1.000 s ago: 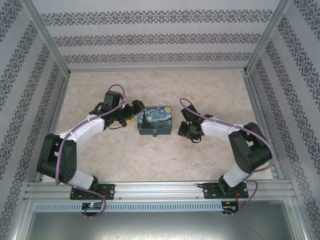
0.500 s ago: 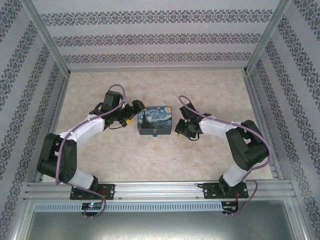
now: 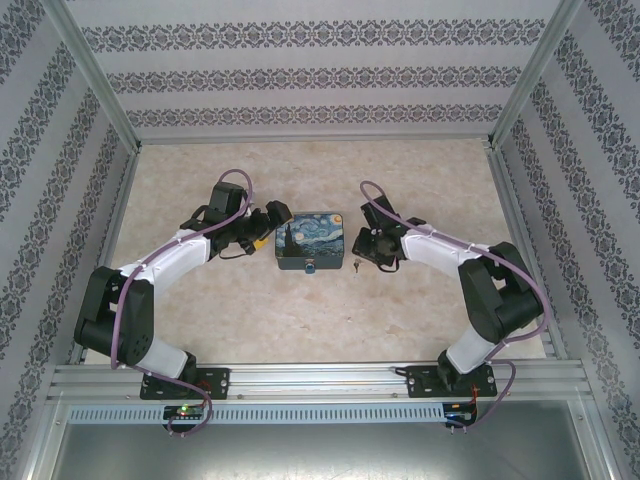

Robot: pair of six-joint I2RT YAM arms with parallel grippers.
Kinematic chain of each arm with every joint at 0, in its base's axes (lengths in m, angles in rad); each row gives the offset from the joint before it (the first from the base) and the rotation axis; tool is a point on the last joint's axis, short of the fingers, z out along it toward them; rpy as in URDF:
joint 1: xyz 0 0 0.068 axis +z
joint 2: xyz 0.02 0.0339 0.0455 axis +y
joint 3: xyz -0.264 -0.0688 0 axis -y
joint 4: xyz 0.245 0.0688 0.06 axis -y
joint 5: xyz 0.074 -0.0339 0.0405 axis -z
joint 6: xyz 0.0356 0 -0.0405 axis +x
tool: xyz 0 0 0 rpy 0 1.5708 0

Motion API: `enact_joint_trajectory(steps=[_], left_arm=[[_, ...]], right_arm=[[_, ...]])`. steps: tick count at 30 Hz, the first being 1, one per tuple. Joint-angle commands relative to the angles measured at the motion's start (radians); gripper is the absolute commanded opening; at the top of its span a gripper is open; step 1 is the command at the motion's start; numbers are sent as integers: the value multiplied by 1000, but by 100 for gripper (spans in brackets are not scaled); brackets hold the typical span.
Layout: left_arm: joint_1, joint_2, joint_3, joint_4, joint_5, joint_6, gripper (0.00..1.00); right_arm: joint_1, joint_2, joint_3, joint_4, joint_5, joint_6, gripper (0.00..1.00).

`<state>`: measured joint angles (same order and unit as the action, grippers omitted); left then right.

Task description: Unlock the padlock with the key

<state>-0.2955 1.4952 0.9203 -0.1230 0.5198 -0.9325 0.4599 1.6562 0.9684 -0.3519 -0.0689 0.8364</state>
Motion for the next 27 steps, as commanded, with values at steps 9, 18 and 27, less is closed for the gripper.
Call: enact_joint_trajectory(steps=[9,18,27], left_arm=[[-17,-15,22,-3,-16,1,100],[-21,-9,22,0,-21,-2,100],[-30,-1,21,10,-21,-6,100]], right_arm=[[3,140,141,-117,53,-99,30],[40,188,171,-200,141,-163,30],[79,176,115,-200,156,-190,30]])
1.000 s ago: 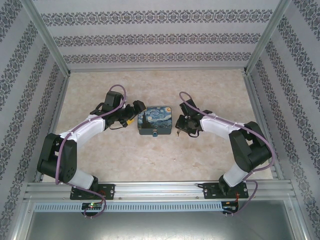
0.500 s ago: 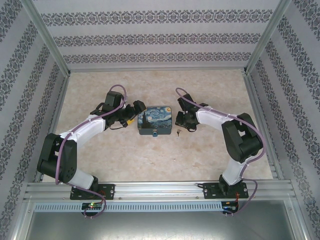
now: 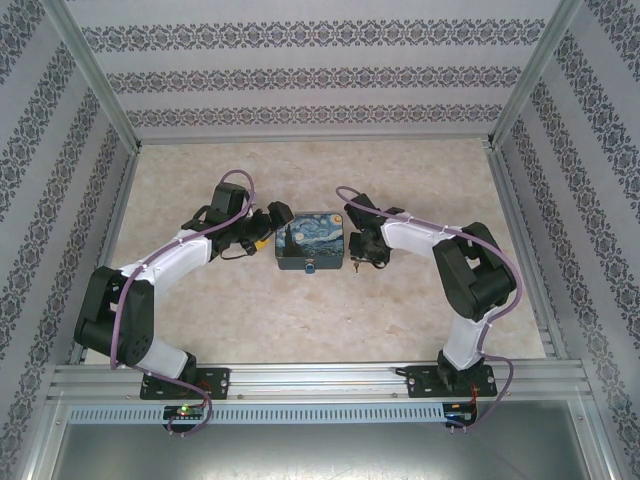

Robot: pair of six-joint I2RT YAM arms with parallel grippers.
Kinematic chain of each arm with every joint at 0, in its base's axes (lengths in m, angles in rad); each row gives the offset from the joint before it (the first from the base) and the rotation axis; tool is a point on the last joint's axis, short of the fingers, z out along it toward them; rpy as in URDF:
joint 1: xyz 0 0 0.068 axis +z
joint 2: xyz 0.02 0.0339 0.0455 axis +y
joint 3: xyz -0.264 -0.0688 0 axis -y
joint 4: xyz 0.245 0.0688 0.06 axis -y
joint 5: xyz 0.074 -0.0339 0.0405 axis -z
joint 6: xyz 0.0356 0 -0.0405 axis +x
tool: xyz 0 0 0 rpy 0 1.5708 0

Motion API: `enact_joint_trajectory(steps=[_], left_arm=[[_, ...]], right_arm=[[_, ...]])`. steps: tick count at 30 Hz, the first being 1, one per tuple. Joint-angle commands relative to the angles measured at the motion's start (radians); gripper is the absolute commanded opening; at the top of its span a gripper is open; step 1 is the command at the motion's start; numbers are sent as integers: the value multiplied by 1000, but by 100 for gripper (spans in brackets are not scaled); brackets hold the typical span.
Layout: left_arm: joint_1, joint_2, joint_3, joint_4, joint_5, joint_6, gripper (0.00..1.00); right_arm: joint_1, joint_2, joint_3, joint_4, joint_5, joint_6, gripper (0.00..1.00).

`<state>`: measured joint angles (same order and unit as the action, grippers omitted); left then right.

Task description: Unlock the padlock with the key

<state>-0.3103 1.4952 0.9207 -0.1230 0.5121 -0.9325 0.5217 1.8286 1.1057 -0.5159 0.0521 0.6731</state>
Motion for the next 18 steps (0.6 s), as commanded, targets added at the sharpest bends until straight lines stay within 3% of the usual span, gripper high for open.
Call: enact_joint_trajectory(steps=[1,18], left_arm=[[-16,0,20,11,-13,-7,100],[-21,2,14,26,-4,-9,100]], right_arm=[[21,-1,-31,-38,38,-29,30],[24,-220,-252,-38,65,15,30]])
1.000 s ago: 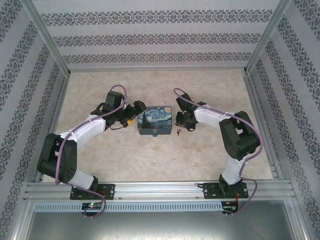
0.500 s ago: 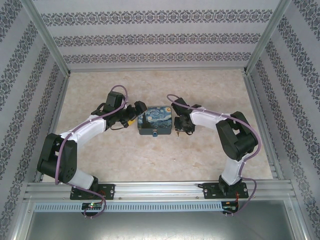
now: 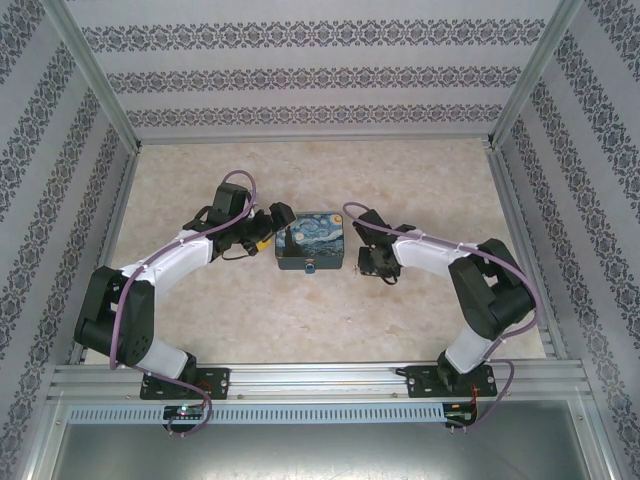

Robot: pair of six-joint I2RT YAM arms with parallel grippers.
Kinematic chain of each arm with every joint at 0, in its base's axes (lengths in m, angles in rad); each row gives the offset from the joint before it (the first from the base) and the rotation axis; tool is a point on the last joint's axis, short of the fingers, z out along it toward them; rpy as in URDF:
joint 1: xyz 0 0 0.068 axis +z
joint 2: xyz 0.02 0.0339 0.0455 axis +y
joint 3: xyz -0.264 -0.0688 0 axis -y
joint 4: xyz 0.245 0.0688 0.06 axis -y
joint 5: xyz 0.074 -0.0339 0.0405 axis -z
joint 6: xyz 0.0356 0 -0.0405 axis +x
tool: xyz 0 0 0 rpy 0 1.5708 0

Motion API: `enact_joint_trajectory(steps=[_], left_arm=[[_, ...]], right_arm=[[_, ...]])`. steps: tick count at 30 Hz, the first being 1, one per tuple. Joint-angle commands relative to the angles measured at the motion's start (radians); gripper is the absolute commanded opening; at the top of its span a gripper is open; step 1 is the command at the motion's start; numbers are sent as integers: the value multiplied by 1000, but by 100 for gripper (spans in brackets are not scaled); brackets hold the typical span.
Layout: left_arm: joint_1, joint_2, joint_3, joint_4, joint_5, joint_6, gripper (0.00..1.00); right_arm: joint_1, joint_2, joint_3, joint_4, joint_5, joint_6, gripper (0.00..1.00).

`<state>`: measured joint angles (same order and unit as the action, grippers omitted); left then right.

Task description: Unlock the padlock with the key

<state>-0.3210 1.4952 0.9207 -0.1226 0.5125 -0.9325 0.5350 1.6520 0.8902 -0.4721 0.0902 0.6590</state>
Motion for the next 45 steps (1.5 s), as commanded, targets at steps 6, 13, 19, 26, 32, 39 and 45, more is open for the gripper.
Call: enact_joint_trajectory(steps=[6,13,19,26,32,39,45], left_arm=[[-12,3,10,32,1,-11,100],[-12,-2,7,30,5,-7,99],[-11,-1,13,28,7,-5,100],[-12,5,4,44,8,-13,100],[-11,10,1,61,14,-22,100],[-11,13,-2,76,21,-26,100],[-11,20,-6,85,27,-26,100]], right_arm=[[13,-110,-25,-60,-22,67,32],[9,-49,82,-82,-55,-39,33],[3,18,144,-117,-100,-110,33],[6,13,133,-74,-159,122,33],[13,15,122,-27,-156,404,33],[19,30,156,-53,-129,637,36],[26,62,191,-88,-143,727,37]])
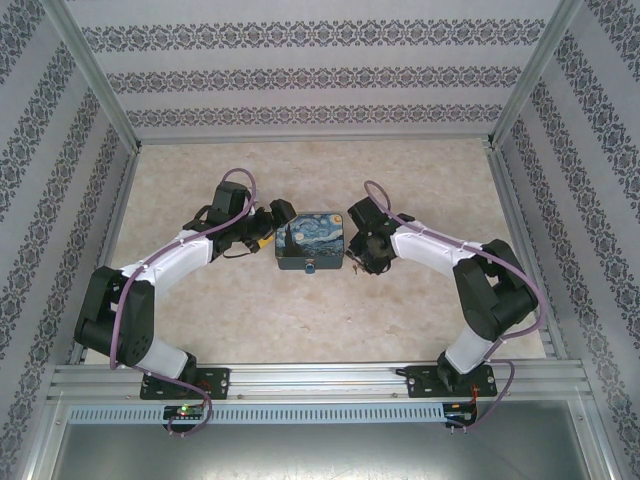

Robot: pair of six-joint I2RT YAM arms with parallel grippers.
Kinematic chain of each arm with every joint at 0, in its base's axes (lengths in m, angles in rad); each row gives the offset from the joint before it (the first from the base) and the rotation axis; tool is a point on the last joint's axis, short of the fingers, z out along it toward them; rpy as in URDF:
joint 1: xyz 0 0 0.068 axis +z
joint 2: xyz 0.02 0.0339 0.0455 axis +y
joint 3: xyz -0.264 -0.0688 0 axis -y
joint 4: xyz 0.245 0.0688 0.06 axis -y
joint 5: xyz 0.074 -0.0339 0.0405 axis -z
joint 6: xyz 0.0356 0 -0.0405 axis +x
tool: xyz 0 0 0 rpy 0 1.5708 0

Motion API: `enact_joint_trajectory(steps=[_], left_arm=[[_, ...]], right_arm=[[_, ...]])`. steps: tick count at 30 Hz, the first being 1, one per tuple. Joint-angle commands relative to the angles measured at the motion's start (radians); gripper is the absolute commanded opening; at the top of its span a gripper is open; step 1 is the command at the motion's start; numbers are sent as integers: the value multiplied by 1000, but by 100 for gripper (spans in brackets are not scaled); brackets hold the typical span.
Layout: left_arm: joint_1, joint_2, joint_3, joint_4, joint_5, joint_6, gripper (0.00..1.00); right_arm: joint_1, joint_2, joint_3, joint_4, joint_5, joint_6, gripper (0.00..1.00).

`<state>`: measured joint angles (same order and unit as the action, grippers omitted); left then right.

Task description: Unlock the padlock with the key

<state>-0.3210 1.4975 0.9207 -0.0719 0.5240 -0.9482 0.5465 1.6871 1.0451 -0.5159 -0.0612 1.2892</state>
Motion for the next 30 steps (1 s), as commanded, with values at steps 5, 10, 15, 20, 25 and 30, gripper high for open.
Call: enact_joint_trajectory(steps=[5,10,15,20,25,30], left_arm=[[-12,27,-9,43,27,-12,99],[-12,32,-11,46,33,-11,99],[-12,34,-14,47,37,-6,99],[-12,43,-14,52,44,-4,99],[-12,50,-10,52,51,-1,99],[-12,65,-4,57,58,-1,100]], right_arm=[[23,58,35,-52,6,138,37],[26,80,24,-38,13,160,36],[22,94,16,-29,25,167,36],[12,114,27,-31,24,162,35],[1,123,29,-41,30,159,35],[-9,131,32,-48,37,156,34]])
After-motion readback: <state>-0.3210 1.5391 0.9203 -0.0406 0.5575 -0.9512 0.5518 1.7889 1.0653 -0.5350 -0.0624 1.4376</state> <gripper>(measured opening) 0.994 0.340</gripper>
